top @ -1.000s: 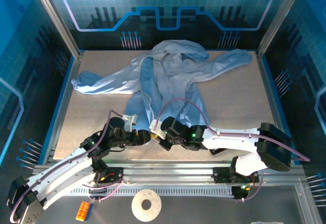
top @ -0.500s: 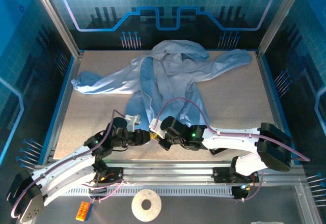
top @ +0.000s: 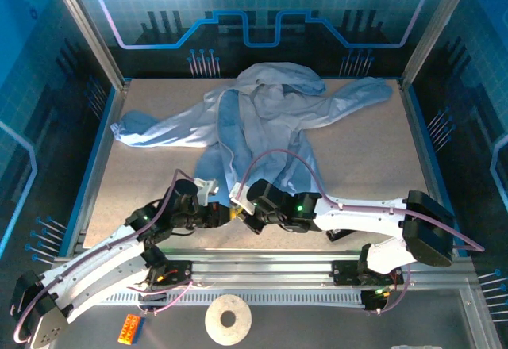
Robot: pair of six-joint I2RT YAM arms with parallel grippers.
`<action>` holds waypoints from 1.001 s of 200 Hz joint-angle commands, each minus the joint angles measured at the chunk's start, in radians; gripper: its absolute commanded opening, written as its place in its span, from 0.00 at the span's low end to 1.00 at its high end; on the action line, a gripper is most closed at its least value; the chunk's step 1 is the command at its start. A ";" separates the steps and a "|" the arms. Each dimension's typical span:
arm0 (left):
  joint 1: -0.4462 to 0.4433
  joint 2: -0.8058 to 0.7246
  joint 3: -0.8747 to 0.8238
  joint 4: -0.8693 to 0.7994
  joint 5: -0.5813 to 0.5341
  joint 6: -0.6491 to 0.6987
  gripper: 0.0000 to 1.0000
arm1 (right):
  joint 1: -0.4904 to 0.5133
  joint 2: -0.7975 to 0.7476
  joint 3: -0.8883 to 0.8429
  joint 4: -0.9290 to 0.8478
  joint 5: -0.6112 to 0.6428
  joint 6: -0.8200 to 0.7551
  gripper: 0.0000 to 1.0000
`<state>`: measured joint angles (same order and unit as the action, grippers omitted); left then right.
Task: Zip up the jacket
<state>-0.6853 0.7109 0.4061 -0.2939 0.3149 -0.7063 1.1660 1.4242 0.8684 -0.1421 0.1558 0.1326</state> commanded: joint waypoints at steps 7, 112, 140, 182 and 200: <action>-0.005 -0.001 0.044 -0.189 0.092 0.069 0.00 | -0.011 0.014 0.065 -0.025 0.110 0.036 0.00; -0.004 0.056 0.133 -0.302 0.062 0.060 0.00 | -0.020 0.016 0.094 -0.072 0.178 0.062 0.00; -0.004 0.087 0.161 -0.289 0.076 0.077 0.00 | -0.038 0.009 0.088 -0.068 0.174 0.065 0.00; -0.003 0.104 0.163 -0.262 0.085 0.063 0.00 | -0.088 0.002 0.085 -0.066 0.133 0.079 0.00; -0.004 0.082 0.151 -0.277 0.067 0.084 0.00 | -0.117 0.006 0.088 -0.051 0.109 0.064 0.00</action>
<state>-0.6830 0.8108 0.5499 -0.4881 0.3302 -0.6510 1.1130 1.4513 0.9539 -0.2169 0.2276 0.1871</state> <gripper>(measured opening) 0.068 0.037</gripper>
